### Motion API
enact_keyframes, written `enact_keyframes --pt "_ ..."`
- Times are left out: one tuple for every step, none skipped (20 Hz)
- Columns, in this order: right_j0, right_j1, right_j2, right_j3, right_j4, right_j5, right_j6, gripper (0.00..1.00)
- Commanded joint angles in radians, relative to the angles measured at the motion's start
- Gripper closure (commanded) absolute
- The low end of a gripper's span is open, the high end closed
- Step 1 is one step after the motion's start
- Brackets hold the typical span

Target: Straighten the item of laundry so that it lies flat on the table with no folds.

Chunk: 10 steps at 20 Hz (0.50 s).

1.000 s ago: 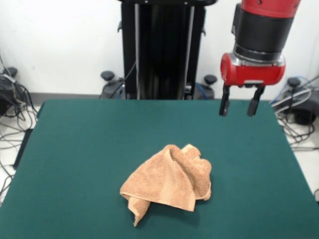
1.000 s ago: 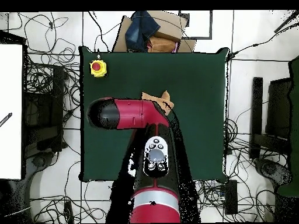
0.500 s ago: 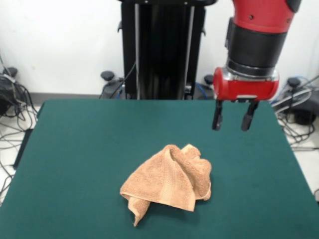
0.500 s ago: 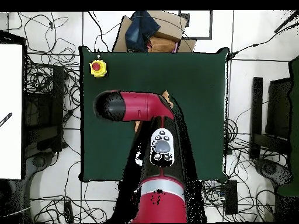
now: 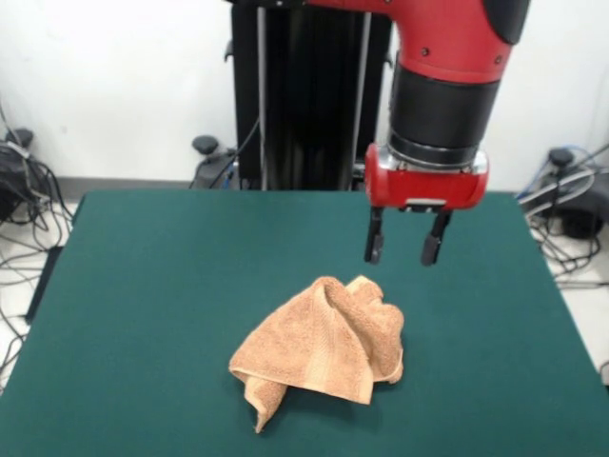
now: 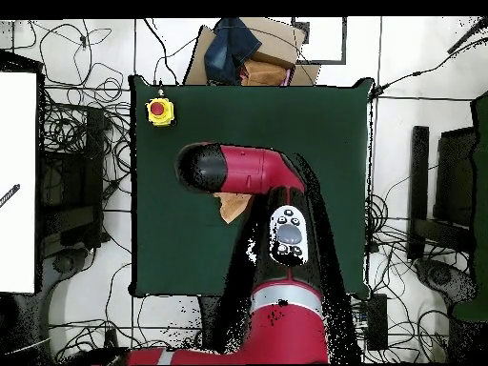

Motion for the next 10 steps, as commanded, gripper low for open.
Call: enact_keyframes --pt "-0.011 0.011 0.050 0.002 0.025 0.076 0.130 0.00" --pt "-0.008 0.012 0.049 -0.001 0.024 0.078 0.131 0.00" --pt "-0.005 0.022 0.048 -0.013 0.022 0.075 0.134 0.00" --pt "-0.004 0.033 0.046 -0.016 0.019 0.056 0.137 0.00" --pt "-0.007 0.044 0.048 -0.020 0.015 0.038 0.137 0.00" --pt "-0.012 0.055 0.052 -0.019 0.013 0.021 0.136 0.00" --pt "-0.017 0.059 0.054 -0.018 0.012 0.014 0.134 0.00" --pt "-0.021 0.062 0.057 -0.017 0.011 0.008 0.131 0.00" --pt "-0.023 0.064 0.058 -0.021 0.010 0.008 0.128 0.00" --pt "-0.022 0.062 0.057 -0.021 0.009 0.012 0.127 0.00"
